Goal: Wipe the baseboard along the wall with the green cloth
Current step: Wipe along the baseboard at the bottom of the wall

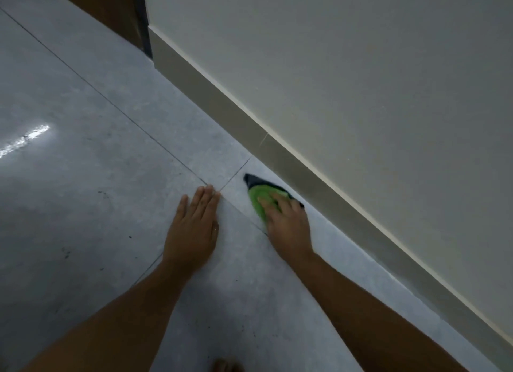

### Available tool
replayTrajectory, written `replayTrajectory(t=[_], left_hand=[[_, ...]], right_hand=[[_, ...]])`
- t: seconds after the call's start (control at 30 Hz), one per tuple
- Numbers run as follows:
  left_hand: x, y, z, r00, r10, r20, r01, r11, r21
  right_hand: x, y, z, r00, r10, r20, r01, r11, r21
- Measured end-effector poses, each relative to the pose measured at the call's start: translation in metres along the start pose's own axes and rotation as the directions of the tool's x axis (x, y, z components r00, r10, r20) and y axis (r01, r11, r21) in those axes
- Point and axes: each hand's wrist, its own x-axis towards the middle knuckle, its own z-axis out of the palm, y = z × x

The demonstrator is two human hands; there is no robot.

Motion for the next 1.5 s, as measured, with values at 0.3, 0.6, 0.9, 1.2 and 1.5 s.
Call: replayTrajectory(t=[0.3, 0.6, 0.9, 1.2, 1.5], left_hand=[[0.003, -0.003, -0.001, 1.000, 0.007, 0.005, -0.007, 1.000, -0.013], [0.001, 0.000, 0.000, 1.000, -0.020, -0.013, 0.019, 0.999, -0.025], [0.003, 0.002, 0.000, 1.000, -0.022, -0.020, 0.022, 1.000, -0.007], [0.003, 0.000, -0.003, 1.000, -0.021, -0.012, 0.021, 1.000, -0.016], [0.002, 0.001, 0.000, 0.999, -0.034, -0.025, 0.033, 0.999, -0.028]], right_hand=[[0.008, 0.028, -0.009, 0.988, 0.051, 0.148, -0.018, 0.975, -0.220], [-0.150, 0.138, -0.031, 0.914, 0.331, 0.235, -0.233, 0.902, -0.364], [0.010, 0.015, -0.015, 0.965, 0.226, 0.134, -0.208, 0.969, -0.133], [0.019, 0.031, -0.012, 0.980, -0.100, 0.172, 0.114, 0.991, -0.069], [-0.103, 0.100, -0.020, 0.967, 0.225, 0.117, -0.192, 0.951, -0.244]])
